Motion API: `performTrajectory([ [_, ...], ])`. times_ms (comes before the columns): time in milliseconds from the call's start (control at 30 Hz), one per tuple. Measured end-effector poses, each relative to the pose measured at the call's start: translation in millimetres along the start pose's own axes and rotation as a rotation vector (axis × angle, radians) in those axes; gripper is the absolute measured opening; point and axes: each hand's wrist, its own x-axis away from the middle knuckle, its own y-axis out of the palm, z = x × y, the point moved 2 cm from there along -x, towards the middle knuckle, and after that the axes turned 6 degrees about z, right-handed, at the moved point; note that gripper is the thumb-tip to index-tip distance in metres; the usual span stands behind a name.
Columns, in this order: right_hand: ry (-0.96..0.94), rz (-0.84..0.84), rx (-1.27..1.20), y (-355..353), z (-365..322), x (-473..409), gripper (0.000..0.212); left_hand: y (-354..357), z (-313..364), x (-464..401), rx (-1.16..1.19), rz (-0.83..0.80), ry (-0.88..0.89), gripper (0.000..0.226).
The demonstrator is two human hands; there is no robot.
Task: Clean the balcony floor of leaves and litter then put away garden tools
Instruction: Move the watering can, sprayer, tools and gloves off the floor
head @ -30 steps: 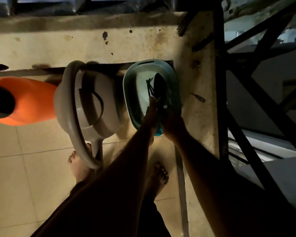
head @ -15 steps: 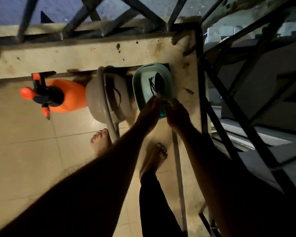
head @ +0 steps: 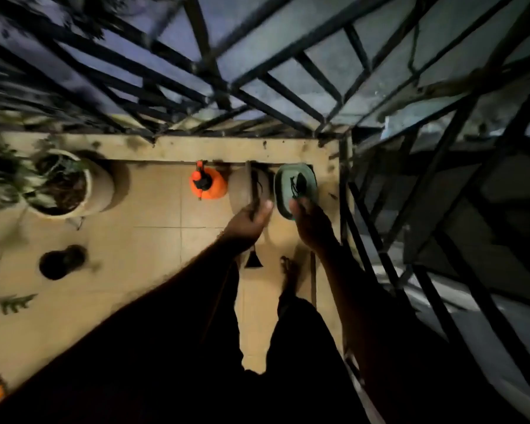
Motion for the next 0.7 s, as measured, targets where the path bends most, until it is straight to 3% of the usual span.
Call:
performTrajectory([
  [67, -0.041, -0.082, -0.001, -0.3, -10.0, 27.0, 0.049, -15.2, -5.2, 33.5, 0.019, 0.056, -0.03, 0.066],
  [267, -0.268, -0.244, 0.125, -6.1, -27.5, 78.2, 0.052, -34.1, -7.1, 124.4, 0.177, 0.276, -0.008, 0.1],
  [500, -0.569, -0.36, 0.389, 10.3, -62.9, 130.1, 0.047, -59.7, -40.0, 209.5, 0.285, 0.515, -0.005, 0.067],
  [600, -0.763, -0.425, 0.505, 37.3, -96.3, 163.1, 0.055, -80.2, -74.4, 249.0, 0.34, 0.638, -0.048, 0.075],
  [700, -0.886, -0.481, 0.605, 81.9, -132.9, 199.8, 0.045, -103.6, -123.3, 287.4, 0.417, 0.767, -0.116, 0.076],
])
